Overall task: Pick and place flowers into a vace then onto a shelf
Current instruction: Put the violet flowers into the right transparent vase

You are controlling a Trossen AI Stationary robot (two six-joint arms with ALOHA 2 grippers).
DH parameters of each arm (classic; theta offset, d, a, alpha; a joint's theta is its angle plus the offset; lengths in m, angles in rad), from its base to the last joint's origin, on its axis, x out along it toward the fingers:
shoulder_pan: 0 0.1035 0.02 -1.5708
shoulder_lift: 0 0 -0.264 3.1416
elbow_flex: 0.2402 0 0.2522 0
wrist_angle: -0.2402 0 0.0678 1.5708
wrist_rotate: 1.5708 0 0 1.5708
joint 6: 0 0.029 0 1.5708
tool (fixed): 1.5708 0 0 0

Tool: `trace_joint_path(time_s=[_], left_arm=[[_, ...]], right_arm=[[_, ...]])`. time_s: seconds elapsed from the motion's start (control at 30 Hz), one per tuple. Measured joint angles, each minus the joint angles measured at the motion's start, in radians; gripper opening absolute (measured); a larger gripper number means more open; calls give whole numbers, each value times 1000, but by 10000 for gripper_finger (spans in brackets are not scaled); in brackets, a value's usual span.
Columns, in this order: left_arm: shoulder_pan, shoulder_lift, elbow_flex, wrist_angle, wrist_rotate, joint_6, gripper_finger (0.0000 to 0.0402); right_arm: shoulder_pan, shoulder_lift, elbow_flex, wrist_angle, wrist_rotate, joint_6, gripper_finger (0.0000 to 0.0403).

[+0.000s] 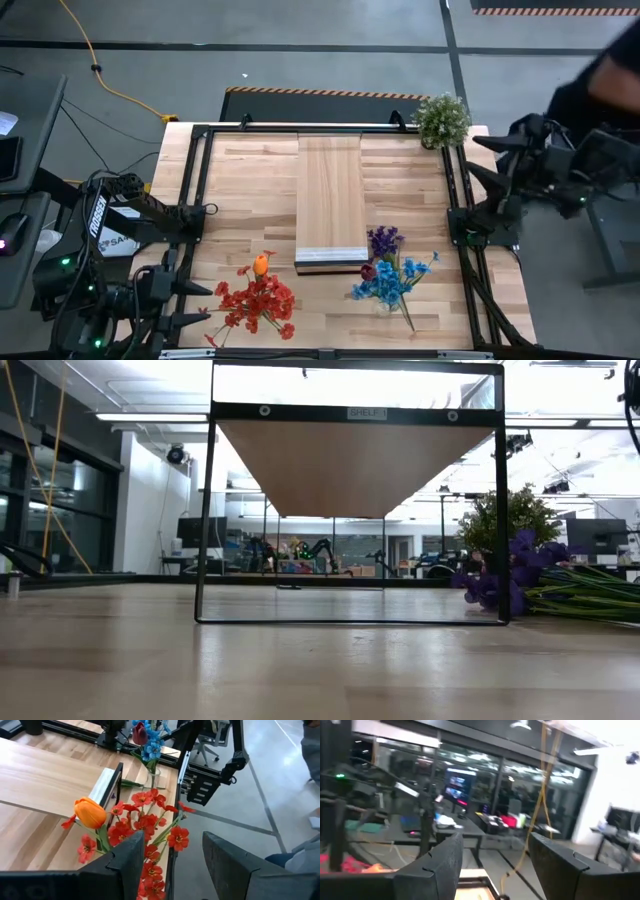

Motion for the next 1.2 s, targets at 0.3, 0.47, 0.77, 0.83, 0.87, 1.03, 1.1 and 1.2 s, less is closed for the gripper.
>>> trace_joint_path(time_s=[0.3, 0.47, 0.77, 0.83, 0.87, 1.03, 1.1, 1.2], left_arm=[[0, 0, 0, 22, -1, 0, 232], [0, 2, 0, 26, -3, 0, 232], [0, 2, 0, 69, -3, 5, 232], [0, 2, 0, 69, -3, 5, 232], [0, 2, 0, 69, -3, 6, 232], [0, 2, 0, 69, -3, 8, 232], [0, 2, 0, 68, -3, 13, 232], [0, 2, 0, 68, -4, 31, 232]], right_arm=[[-18, 155, 290, -465, -73, 214, 212], [-71, 244, 422, -719, -71, 360, 213], [-218, 327, 599, -1352, -126, 911, 213], [-259, 333, 620, -1491, -173, 1053, 212], [-281, 334, 626, -1556, -189, 1124, 211], [-370, 335, 623, -1789, -277, 1392, 215], [-395, 335, 623, -1855, -318, 1476, 216], [-427, 329, 615, -1873, -370, 1532, 218]])
